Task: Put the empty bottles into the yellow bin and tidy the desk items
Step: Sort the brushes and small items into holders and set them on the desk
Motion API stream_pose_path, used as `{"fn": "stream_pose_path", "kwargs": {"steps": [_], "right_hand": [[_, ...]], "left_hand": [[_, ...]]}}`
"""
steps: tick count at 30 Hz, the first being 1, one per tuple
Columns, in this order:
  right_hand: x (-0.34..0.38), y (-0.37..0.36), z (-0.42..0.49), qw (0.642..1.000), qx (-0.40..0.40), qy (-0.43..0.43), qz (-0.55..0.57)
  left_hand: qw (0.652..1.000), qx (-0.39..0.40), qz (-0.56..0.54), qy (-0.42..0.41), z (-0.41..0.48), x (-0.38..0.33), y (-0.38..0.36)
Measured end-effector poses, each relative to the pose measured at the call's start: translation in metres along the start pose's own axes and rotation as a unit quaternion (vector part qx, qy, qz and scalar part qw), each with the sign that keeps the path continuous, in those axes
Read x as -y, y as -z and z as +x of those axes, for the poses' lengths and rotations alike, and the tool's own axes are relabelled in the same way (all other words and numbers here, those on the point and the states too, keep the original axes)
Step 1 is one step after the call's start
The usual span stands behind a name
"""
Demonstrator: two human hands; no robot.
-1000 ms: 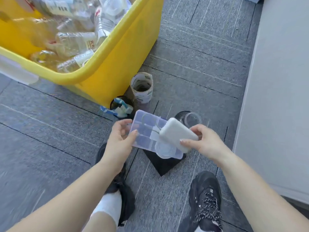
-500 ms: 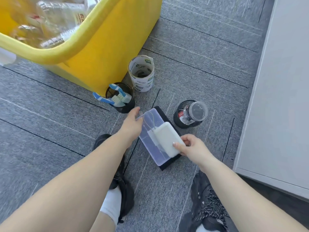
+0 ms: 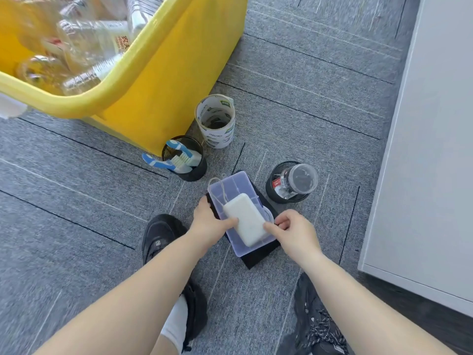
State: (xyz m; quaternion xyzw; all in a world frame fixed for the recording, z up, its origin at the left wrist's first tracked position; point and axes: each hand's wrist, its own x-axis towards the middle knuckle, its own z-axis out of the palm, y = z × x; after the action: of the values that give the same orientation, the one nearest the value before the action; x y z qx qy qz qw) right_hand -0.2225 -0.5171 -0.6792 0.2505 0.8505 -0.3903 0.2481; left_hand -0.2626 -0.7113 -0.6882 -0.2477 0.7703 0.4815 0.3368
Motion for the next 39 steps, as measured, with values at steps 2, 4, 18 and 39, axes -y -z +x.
{"fn": "stream_pose_path", "kwargs": {"steps": [2,4,18,39], "right_hand": [[-0.005,0.007,0.002,0.999,-0.021,-0.034,0.026],[-0.01,0.01,0.005,0.996,-0.027,-0.062,0.063],[-0.005,-0.002,0.01,0.988,0.106,-0.067,0.091],[-0.002,-0.007,0.001,0.977,0.142,-0.078,0.138]], "left_hand": [[0.998,-0.012,0.053,0.042,-0.004,0.002,-0.003],[0.995,-0.009,0.037,0.087,-0.006,0.006,-0.005],[0.974,0.044,-0.166,0.151,0.005,0.012,-0.014],[0.974,0.07,-0.141,0.164,0.004,0.006,-0.014]]}}
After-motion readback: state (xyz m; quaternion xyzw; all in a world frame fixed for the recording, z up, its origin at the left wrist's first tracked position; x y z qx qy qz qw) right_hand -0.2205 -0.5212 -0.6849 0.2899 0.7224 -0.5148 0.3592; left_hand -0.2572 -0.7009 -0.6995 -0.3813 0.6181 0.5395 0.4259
